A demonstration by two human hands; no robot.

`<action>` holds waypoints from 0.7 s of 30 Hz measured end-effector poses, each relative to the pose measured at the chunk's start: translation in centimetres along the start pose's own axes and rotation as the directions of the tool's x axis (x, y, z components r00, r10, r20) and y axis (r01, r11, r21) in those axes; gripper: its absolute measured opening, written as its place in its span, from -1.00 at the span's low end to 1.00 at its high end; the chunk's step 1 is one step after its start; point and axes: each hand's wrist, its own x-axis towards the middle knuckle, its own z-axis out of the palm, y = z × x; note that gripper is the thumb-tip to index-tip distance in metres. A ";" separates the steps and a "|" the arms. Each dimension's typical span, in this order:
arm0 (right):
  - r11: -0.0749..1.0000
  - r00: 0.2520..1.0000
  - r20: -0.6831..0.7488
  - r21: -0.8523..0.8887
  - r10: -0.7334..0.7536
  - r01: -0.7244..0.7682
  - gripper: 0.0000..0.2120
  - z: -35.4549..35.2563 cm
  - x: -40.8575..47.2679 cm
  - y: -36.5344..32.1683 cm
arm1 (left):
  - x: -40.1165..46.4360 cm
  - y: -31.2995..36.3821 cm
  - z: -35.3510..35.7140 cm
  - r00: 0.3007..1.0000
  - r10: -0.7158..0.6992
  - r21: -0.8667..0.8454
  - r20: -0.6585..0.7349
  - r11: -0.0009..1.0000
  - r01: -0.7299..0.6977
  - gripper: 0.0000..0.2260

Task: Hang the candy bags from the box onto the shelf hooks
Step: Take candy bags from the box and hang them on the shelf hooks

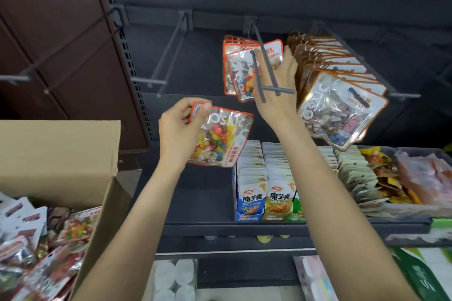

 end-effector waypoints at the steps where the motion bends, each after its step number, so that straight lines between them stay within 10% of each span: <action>1: 1.000 1.000 -0.030 0.019 -0.010 0.010 -0.66 0.0 -0.4 -0.1 | -0.1 0.3 0.0 1.000 -0.024 -0.048 0.004 0.999 0.024 -0.92; 6: 0.788 0.922 -0.387 0.557 -0.034 0.263 -0.67 -0.3 -7.1 0.3 | -0.8 1.9 0.2 0.980 -0.194 -0.324 0.053 0.924 0.201 -0.94; 13: 0.349 0.997 -0.073 0.934 -0.015 0.073 -0.88 2.4 -13.0 1.9 | -2.5 2.6 0.6 0.964 -0.213 -0.438 0.161 0.860 0.263 -0.93; 21: 0.434 0.920 -0.388 0.821 -0.053 0.371 -0.88 -0.1 -12.5 2.2 | -3.5 2.8 -1.3 0.933 0.268 -0.181 0.241 0.957 -0.229 -0.75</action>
